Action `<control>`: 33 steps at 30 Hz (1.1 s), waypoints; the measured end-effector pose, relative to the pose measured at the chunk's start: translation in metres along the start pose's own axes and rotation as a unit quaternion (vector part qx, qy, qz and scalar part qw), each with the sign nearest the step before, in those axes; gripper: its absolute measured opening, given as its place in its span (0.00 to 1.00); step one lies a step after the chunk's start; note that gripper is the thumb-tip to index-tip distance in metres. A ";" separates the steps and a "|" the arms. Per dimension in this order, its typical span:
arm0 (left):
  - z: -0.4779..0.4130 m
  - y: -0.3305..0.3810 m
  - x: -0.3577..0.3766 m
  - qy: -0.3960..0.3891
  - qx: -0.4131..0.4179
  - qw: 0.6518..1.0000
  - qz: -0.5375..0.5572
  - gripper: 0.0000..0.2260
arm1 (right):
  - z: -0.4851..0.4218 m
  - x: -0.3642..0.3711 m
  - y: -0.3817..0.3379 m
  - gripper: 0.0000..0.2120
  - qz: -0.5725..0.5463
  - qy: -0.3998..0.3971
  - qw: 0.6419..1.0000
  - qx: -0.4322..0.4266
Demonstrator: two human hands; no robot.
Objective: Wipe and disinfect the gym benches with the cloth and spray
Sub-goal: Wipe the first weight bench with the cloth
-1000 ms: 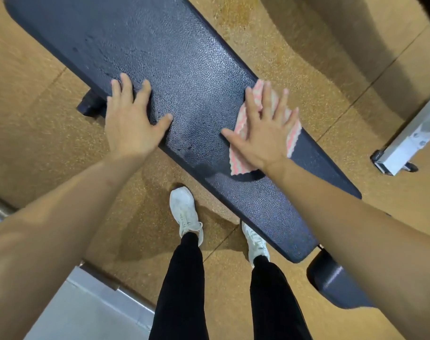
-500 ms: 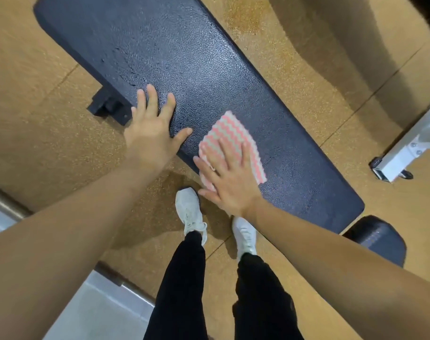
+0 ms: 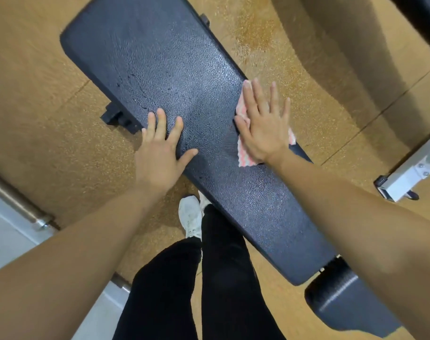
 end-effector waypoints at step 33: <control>-0.063 -0.069 -0.046 0.053 -0.017 0.985 0.161 0.30 | -0.043 -0.008 -0.054 0.36 0.010 0.027 0.999 0.034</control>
Point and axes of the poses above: each hand's wrist, its own z-axis away from the middle knuckle, its own x-axis out of the palm, y = z × x, the point moved 9 cm from there along -z, towards the middle knuckle, and after that the axes turned 6 degrees about -x, right-handed, at the moved point
